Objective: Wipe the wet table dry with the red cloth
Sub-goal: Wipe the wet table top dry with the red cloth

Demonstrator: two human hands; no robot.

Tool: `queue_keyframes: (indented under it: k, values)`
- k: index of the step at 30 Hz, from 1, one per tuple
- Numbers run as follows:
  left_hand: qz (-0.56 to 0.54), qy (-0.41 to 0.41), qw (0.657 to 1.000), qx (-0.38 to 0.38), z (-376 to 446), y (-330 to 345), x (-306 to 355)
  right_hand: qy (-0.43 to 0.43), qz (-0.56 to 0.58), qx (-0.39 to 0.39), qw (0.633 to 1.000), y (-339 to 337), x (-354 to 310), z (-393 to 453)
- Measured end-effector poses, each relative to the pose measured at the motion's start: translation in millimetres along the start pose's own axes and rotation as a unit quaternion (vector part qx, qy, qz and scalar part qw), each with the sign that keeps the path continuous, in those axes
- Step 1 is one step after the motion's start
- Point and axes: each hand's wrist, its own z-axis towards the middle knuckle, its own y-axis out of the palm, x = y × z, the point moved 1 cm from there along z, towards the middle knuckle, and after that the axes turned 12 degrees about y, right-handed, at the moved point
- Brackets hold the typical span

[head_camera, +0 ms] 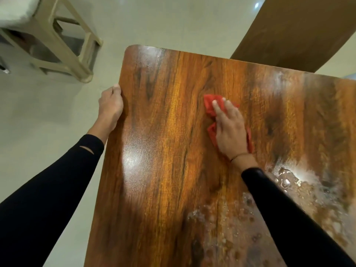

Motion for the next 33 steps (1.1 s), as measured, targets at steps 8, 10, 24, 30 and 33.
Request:
queue_keyframes:
  k: [8, 10, 24, 30, 33]
  values:
    - [-0.001, 0.005, 1.0, 0.018, -0.9, 3.9, -1.8, 0.0, -0.027, 0.007, 1.0, 11.3, -42.7, 35.0]
    - [0.002, 0.004, 1.0, 0.019, -0.3, 3.9, -1.4, -0.068, -0.017, -0.022, 0.997, 19.5, -62.2, 2.8]
    - [0.045, 0.036, 0.996, 0.061, -1.7, 6.0, -3.4, 0.076, -0.021, 0.035, 0.996, -7.7, 26.6, -16.0]
    - [0.155, 0.021, 0.984, 0.084, -14.2, 7.7, 8.8, 0.018, -0.019, 0.011, 1.0, 22.6, -54.6, -14.8]
    - [0.157, 0.003, 0.985, 0.075, -19.4, 2.9, 12.9, -0.045, -0.017, -0.02, 0.999, 36.2, -91.2, -45.5]
